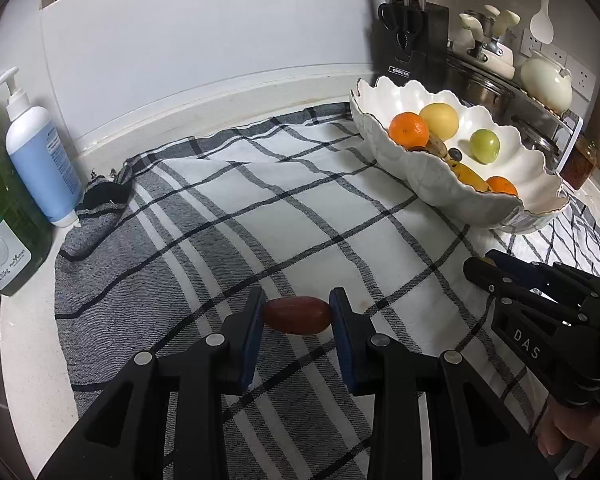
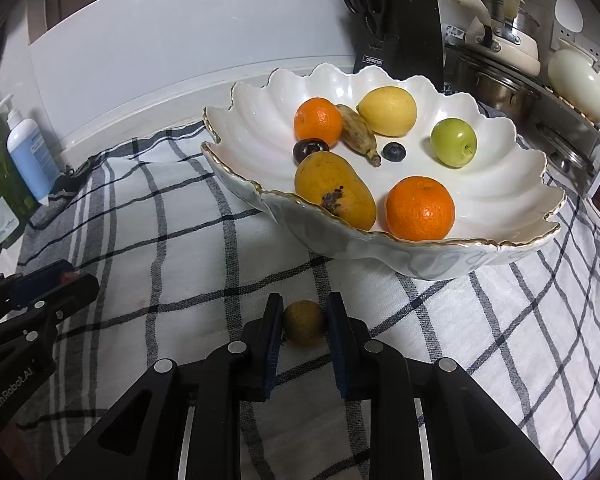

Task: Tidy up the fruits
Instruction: 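Close the left tool on the red date while the right tool closes on the yellow fruit, then carry the red date and yellow fruit in both tools over the white bowl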

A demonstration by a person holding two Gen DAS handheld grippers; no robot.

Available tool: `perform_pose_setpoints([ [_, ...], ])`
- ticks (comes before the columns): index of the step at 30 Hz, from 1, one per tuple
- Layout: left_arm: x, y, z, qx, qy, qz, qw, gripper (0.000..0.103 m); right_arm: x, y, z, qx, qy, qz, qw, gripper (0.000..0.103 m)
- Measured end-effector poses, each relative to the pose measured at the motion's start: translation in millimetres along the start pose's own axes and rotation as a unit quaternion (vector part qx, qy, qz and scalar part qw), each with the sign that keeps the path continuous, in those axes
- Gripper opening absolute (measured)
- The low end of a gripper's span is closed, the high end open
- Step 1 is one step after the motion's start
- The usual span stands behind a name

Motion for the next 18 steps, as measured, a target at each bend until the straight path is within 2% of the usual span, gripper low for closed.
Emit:
perform_pose_setpoints([
  [7,2.6,10.4,-3.5,0.008,0.000,0.002,1.0000,0.033,-7.2,16.2,-3.8,0.015,0.007,-0.006,1.000,0.023],
  [18,23.5,44.5,-24.2,0.038,-0.010,0.020,0.9990,0.033,-8.5,70.3,-23.2,0.066,0.017,-0.008,0.998,0.023],
])
Point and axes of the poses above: each gripper's, at about its wrist camera, not at the fingertips, and y roughly against the way its jaws point, x to its right, z to its underside, the point moved 10 cm from there along -y, roughly the way its jaws point, and after that the axes turned 15 degrees about -z, right-handed, at the moved point
